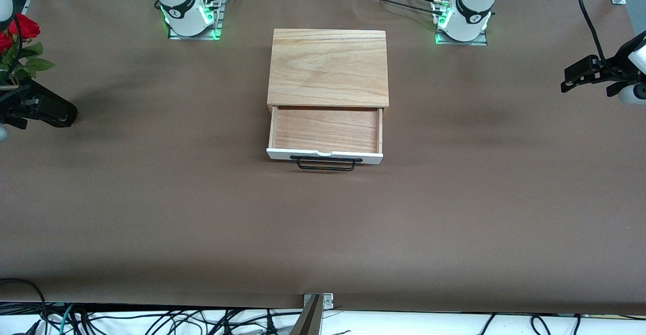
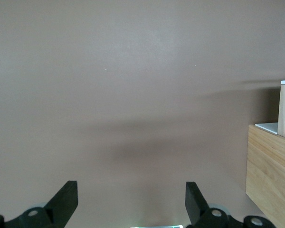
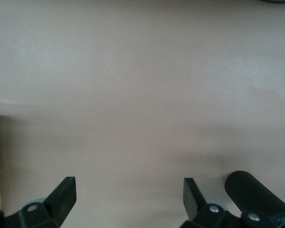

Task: Close drawer with both arms simultaneously

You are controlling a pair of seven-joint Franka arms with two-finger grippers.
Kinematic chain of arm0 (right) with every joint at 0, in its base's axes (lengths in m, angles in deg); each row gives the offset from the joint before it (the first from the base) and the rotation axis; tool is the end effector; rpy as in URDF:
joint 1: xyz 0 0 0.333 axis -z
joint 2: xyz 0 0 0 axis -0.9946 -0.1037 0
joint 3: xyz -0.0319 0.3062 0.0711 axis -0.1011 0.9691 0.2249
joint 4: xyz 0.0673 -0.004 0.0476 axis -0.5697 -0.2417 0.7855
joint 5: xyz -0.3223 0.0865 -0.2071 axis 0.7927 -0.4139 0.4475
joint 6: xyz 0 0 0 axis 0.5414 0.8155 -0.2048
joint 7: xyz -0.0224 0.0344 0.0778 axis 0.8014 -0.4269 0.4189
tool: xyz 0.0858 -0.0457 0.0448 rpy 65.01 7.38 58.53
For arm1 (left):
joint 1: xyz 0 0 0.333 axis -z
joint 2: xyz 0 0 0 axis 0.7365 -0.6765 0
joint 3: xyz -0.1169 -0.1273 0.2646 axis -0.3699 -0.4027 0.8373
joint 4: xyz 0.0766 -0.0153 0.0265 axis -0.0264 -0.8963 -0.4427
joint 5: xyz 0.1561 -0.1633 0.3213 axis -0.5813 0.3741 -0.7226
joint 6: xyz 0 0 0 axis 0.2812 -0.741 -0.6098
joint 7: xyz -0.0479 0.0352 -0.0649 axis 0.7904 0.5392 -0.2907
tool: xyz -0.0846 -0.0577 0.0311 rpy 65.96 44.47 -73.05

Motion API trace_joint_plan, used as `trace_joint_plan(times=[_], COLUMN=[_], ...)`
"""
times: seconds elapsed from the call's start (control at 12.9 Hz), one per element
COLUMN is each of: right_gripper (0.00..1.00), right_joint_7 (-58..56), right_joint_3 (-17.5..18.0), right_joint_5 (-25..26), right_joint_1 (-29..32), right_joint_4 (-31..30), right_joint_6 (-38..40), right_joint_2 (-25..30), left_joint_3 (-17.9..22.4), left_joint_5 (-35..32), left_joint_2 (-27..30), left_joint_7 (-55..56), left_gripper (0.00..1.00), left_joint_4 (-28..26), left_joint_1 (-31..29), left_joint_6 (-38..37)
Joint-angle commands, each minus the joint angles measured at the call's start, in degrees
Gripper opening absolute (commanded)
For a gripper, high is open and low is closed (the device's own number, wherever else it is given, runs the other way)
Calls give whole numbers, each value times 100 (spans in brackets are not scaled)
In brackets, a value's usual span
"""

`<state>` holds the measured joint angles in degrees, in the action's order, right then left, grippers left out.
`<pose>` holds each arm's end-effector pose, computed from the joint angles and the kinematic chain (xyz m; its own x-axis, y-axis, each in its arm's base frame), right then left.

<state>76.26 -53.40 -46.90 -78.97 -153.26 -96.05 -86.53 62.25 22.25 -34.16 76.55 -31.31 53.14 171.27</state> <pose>0.6074 -0.0531 0.5702 0.9971 0.0727 -0.0202 0.0731 -0.9971 0.0191 0.5481 0.0226 0.6178 0.9934 -0.0614 -0.0967 -0.0606 -0.9981 0.0107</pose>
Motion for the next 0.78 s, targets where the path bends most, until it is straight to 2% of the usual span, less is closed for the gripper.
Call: trace_joint_plan(times=[0.0, 0.7], right_gripper=[100, 100], right_joint_7=[23, 32], right_joint_3=[21, 12], right_joint_5=[97, 167], right_joint_1=[-15, -15], right_joint_4=[29, 29], right_joint_6=[-21, -21], right_joint_2=[-5, -32], left_joint_3=[-1, 8], left_joint_5=[115, 115], left_joint_2=[128, 119], left_joint_7=[17, 17], left_gripper=[100, 100], left_joint_4=[-98, -107], left_joint_1=[-43, -43], left_joint_6=[-42, -42])
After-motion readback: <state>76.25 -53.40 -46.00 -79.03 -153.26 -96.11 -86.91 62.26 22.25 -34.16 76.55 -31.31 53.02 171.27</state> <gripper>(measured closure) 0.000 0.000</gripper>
